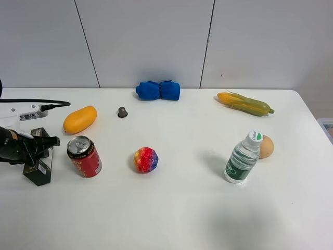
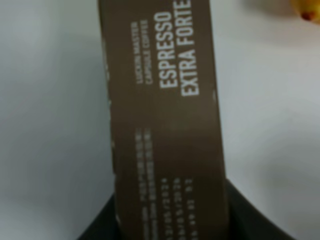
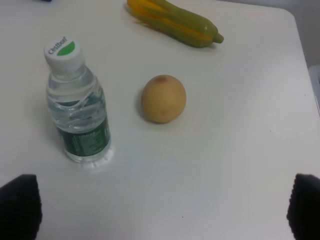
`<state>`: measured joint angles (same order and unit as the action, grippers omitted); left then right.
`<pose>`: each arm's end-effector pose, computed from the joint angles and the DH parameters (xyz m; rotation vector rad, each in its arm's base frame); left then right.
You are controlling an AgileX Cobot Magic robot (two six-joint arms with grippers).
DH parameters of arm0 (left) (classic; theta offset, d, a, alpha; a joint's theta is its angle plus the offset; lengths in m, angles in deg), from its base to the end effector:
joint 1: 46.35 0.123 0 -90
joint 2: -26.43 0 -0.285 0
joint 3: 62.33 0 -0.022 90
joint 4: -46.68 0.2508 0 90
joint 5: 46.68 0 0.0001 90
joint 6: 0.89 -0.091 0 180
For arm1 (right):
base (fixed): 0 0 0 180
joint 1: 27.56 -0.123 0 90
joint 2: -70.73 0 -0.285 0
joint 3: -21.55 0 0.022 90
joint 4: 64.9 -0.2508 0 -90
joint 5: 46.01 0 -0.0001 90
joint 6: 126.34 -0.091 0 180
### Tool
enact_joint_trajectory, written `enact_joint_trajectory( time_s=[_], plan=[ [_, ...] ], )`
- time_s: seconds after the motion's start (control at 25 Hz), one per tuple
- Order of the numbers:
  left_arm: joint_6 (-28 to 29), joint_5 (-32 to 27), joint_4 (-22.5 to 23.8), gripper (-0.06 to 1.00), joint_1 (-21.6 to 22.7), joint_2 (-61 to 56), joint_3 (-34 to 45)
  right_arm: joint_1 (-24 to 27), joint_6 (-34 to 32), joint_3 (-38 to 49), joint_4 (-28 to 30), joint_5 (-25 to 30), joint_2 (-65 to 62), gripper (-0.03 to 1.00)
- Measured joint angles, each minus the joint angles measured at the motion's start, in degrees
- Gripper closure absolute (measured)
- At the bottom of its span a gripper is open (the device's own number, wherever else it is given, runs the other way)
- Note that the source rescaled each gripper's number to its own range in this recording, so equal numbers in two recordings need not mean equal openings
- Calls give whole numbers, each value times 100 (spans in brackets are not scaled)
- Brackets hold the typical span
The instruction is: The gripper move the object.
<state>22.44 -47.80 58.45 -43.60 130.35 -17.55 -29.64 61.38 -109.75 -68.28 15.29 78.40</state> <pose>0.2630 0.0130 0.1181 -0.3272 2.5947 -0.0490 -0.0055 0.0045 0.2760 -0.1783 2.0445 0.0095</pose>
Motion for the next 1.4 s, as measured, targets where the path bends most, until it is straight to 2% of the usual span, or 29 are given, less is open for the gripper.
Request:
enact_joint_trajectory(
  time_s=[0.08, 0.12, 0.28, 0.4, 0.64, 0.76, 0.88, 1.04, 1.28, 1.4],
  plan=[
    [-131, 148, 31, 89, 0, 67, 0, 0, 0, 0, 0, 0, 0, -3],
    [-190, 212, 32, 80, 0, 99, 0, 0, 0, 0, 0, 0, 0, -3],
    [-262, 245, 37, 24, 0, 210, 6, 0, 0, 0, 0, 0, 0, -3],
    [-276, 265, 37, 10, 0, 210, 6, 0, 0, 0, 0, 0, 0, -3],
    [-276, 224, 37, 8, 0, -254, 16, 0, 0, 0, 0, 0, 0, -3],
    [-276, -85, 31, 8, -11, -985, -10, 0, 0, 0, 0, 0, 0, -3],
    [-282, -977, -38, 7, -176, -1804, -180, 0, 0, 0, 0, 0, 0, -3],
    [-399, -2536, -98, 7, -386, -2819, -699, 0, 0, 0, 0, 0, 0, -3],
    [-1272, -4754, -115, 7, -464, -3831, -1823, 0, 0, 0, 0, 0, 0, -3],
    [-1673, -5506, -115, 7, -464, -4222, -2220, 0, 0, 0, 0, 0, 0, -3]
  ],
)
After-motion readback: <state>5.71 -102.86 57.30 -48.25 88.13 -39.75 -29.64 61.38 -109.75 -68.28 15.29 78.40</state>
